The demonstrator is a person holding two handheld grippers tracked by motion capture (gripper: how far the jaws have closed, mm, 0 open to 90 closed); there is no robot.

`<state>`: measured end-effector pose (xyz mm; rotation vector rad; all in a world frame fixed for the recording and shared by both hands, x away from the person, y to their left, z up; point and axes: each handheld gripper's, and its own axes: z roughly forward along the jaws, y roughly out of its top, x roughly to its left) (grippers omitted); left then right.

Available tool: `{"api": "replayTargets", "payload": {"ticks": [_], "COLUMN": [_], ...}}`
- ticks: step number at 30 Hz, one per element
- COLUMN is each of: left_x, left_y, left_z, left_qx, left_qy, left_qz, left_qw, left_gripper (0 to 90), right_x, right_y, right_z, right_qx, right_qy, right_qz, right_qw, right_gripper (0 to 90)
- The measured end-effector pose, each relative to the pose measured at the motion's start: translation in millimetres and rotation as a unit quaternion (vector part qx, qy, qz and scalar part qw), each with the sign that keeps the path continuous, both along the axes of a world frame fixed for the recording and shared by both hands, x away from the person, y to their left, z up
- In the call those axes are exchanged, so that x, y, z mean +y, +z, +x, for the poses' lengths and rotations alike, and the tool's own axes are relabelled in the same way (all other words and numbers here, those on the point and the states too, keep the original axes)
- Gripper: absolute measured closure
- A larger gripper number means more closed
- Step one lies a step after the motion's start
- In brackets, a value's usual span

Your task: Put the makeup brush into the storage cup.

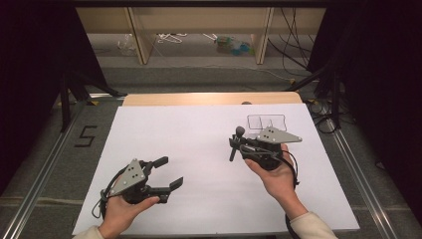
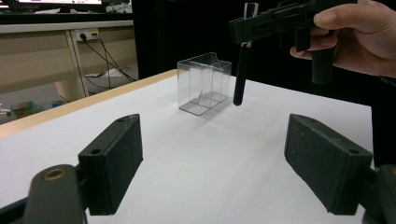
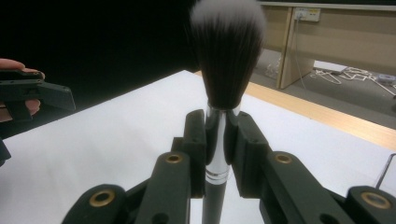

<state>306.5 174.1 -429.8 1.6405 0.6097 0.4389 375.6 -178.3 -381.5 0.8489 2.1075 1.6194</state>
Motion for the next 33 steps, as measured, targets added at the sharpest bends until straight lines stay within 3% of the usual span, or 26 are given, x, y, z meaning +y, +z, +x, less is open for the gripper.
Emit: {"api": "replayTargets", "payload": {"ticks": [33], "left_x": [-0.8], "left_y": [-0.9], "left_z": [0.5], "left_qx": [-0.002], "left_qy": [-0.001], "left_qz": [0.002], "left_qw": [1.0000], "left_gripper": [19.6], "right_x": [-13.3], "right_y": [1.8], "right_z": [-0.6], "right_qx": [-0.003], "right_qy": [-0.016], "right_qz": [-0.015], "right_qw": [0.9998], "right_gripper": [77.9]}}
